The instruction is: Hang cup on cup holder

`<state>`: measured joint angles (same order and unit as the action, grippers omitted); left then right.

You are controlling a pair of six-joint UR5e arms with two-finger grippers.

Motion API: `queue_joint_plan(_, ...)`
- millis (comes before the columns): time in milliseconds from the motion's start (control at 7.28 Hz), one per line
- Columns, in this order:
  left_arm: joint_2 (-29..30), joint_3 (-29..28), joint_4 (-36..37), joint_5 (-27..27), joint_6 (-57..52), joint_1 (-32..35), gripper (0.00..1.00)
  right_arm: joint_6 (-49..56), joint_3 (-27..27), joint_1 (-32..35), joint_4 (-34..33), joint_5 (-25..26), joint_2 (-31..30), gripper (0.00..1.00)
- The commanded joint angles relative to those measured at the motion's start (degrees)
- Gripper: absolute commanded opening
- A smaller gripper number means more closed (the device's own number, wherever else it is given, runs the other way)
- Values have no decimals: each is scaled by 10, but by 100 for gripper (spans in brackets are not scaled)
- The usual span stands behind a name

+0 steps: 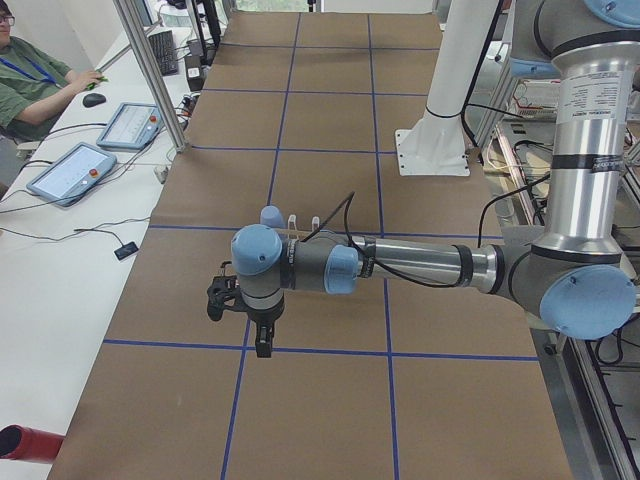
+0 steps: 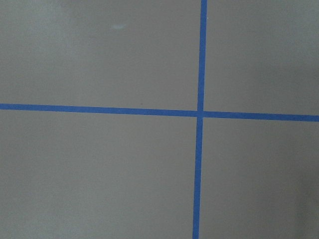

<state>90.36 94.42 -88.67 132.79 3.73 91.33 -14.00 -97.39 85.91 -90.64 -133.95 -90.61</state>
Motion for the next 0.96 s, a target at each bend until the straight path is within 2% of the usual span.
queue_joint_plan(0,1,2,2,0,0,0,98,-28,-5,-12,2,-9,-2,100)
queue_joint_plan(824,5,3,2,4,0,-1,98,-21,-6,-10,4,-3,-7,100)
